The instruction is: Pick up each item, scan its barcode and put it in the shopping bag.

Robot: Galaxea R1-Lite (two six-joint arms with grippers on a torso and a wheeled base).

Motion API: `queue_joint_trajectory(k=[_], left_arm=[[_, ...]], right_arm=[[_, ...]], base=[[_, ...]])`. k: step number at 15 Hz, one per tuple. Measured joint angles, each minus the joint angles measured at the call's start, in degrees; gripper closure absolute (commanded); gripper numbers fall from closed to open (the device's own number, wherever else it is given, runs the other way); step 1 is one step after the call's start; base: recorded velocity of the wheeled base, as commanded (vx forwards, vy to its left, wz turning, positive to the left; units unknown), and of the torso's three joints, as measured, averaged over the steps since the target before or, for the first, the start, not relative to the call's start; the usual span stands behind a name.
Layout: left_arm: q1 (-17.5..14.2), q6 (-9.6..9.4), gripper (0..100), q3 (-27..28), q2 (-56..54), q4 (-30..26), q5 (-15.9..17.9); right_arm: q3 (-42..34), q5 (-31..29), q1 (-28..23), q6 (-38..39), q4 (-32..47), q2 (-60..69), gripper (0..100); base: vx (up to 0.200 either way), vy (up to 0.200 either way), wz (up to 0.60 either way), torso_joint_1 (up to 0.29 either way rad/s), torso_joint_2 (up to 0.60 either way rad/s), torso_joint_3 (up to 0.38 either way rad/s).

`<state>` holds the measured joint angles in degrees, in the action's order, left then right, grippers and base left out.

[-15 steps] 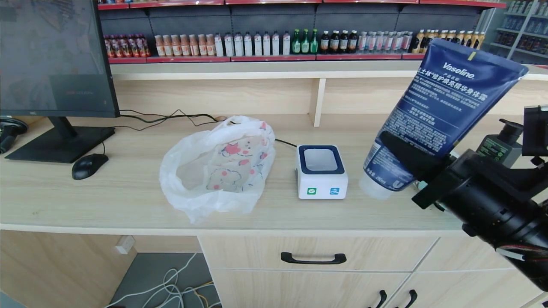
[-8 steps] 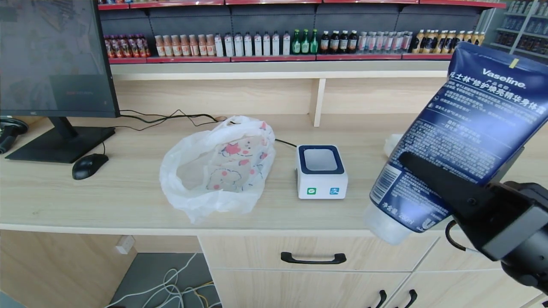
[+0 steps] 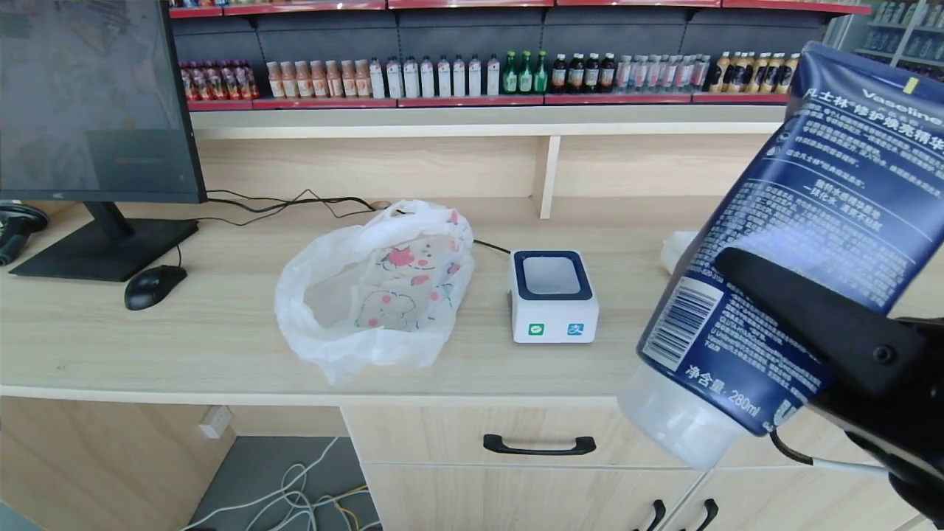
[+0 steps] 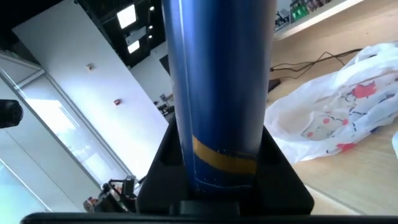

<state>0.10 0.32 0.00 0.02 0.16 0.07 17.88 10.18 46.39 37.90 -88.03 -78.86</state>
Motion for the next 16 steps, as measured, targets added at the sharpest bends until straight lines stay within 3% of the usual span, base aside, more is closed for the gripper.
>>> queue_joint_trajectory(k=[4,10,16], left_arm=[[0.00,0.01,0,0.00,0.00,0.00,0.00],[0.00,0.00,0,0.00,0.00,0.00,0.02],[0.00,0.01,0,0.00,0.00,0.00,0.02]], right_arm=[[3.61,-0.04,1.93,1.23,-1.80,-6.03,100],[6.97,-0.09,10.40,7.51,-1.91,-7.88,100],[8.63,-0.11,12.13,11.42,-1.96,-6.78,100]], base=[[0.000,0.000,0.00,0.000,0.00,0.000],[0.000,0.000,0.00,0.000,0.00,0.000],[0.000,0.000,0.00,0.000,0.00,0.000]])
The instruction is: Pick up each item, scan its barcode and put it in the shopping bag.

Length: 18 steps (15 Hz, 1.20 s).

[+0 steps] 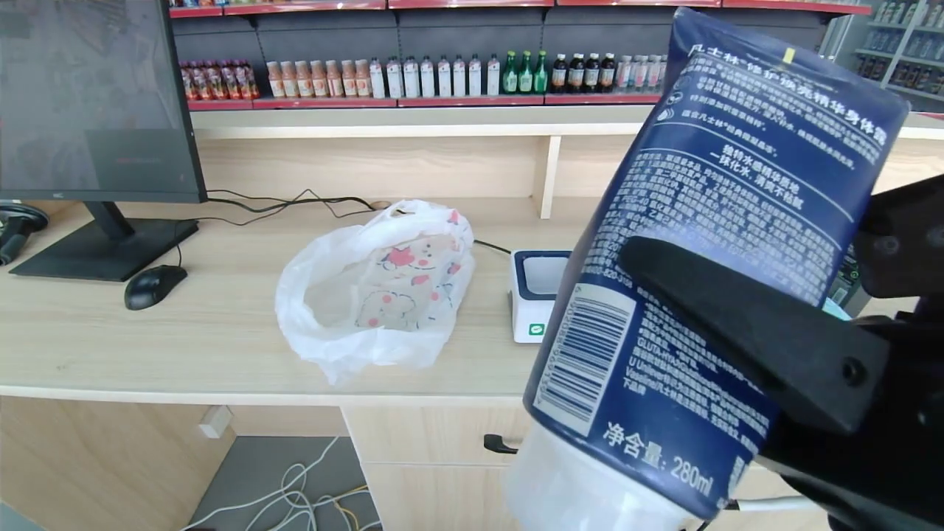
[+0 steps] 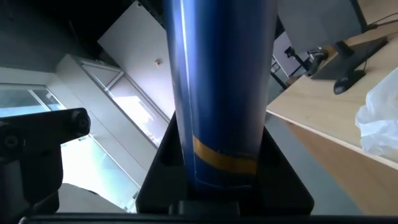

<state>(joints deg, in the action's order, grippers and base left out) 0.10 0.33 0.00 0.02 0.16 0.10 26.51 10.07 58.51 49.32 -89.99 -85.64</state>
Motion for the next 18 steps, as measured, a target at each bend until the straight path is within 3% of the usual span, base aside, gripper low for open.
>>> queue_joint_trajectory(k=[12,18], left_arm=[[0.00,-0.01,0,0.00,0.00,0.00,0.00],[0.00,-0.01,0,0.00,0.00,0.00,0.00]], right_arm=[[-1.66,-0.13,2.34,1.28,0.05,3.06,100],[-2.10,-0.41,-0.85,-8.52,0.09,2.76,100]], base=[[0.000,0.000,0.00,0.000,0.00,0.000],[0.000,0.000,0.00,0.000,0.00,0.000]])
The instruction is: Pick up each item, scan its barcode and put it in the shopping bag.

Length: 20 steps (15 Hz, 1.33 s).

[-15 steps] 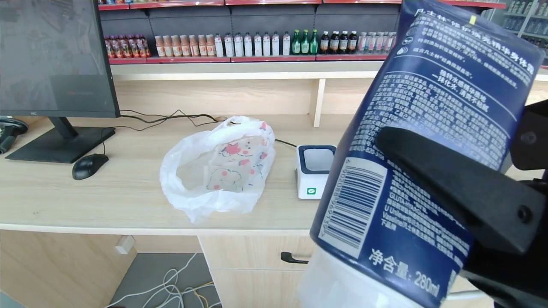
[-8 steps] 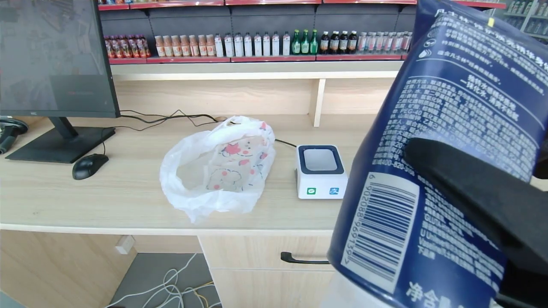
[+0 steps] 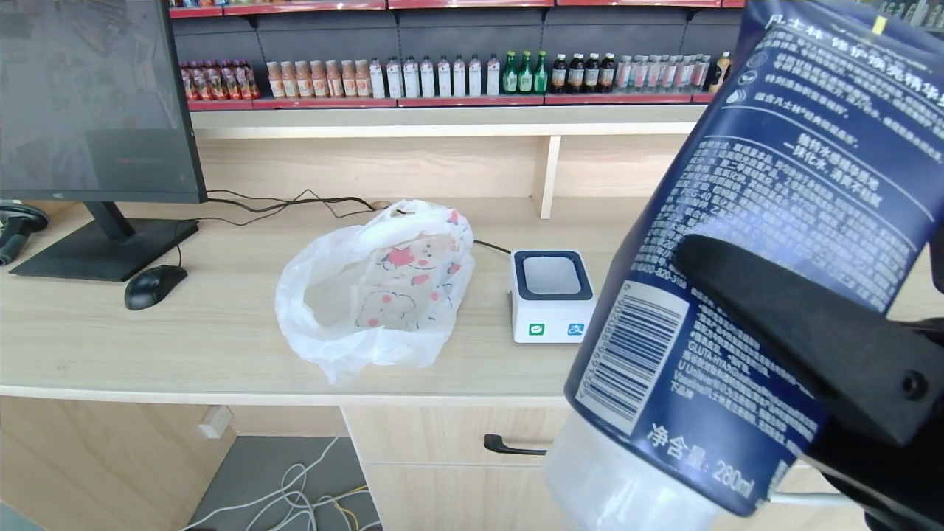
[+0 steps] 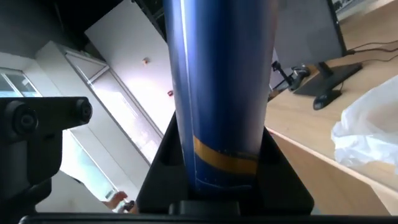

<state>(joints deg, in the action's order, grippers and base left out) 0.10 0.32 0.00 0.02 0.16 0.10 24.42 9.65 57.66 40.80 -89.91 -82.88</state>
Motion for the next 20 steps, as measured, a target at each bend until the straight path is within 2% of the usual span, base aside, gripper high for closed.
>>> queue_joint_trajectory(k=[2,8,12,15,20], left_arm=[[0.00,0.01,0,0.00,0.00,0.00,0.00],[0.00,0.00,0,0.00,0.00,0.00,0.00],[0.00,0.01,0,0.00,0.00,0.00,-0.05],[0.00,0.00,0,0.00,0.00,0.00,0.00],[0.00,0.00,0,0.00,0.00,-0.02,-0.02]], right_arm=[[0.96,0.46,-1.40,-3.94,-0.06,-0.13,100],[0.79,2.06,-4.50,-27.59,-0.06,-1.46,100],[-0.17,-4.79,-9.20,-39.55,0.02,-4.68,100],[-1.18,-5.19,-12.65,-45.97,0.00,-6.94,100],[2.39,0.85,-20.83,-54.74,0.00,-12.01,100]], base=[[0.000,0.000,0.00,0.000,0.00,0.000],[0.000,0.000,0.00,0.000,0.00,0.000],[0.000,0.000,0.00,0.000,0.00,0.000],[0.000,0.000,0.00,0.000,0.00,0.000],[0.000,0.000,0.00,0.000,0.00,0.000]])
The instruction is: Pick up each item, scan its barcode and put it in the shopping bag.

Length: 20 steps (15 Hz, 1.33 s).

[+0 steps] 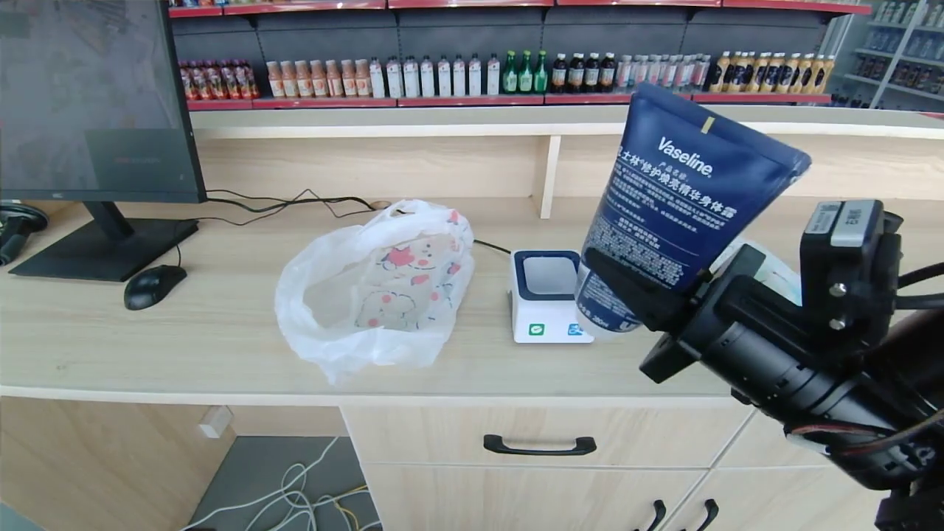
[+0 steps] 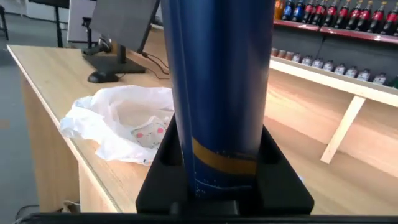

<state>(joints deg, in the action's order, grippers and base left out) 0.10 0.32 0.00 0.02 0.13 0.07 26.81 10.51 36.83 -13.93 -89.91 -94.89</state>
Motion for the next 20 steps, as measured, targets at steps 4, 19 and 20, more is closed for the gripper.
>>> queue_joint_trajectory(k=[4,19,20], left_arm=[[0.00,-0.07,0,0.00,0.00,0.02,0.02],[0.00,-0.07,0,0.00,0.00,0.02,0.02],[0.00,-0.07,0,0.00,0.00,0.00,0.02]], right_arm=[[3.69,4.32,-4.36,-5.25,-0.01,-4.22,100],[18.09,25.76,-18.29,-28.16,-0.06,-16.52,100],[17.79,26.79,-18.62,-29.64,-0.06,-17.07,100]], base=[[0.000,0.000,0.00,0.000,0.00,0.000],[0.000,0.000,0.00,0.000,0.00,0.000],[0.000,0.000,0.00,0.000,0.00,0.000]])
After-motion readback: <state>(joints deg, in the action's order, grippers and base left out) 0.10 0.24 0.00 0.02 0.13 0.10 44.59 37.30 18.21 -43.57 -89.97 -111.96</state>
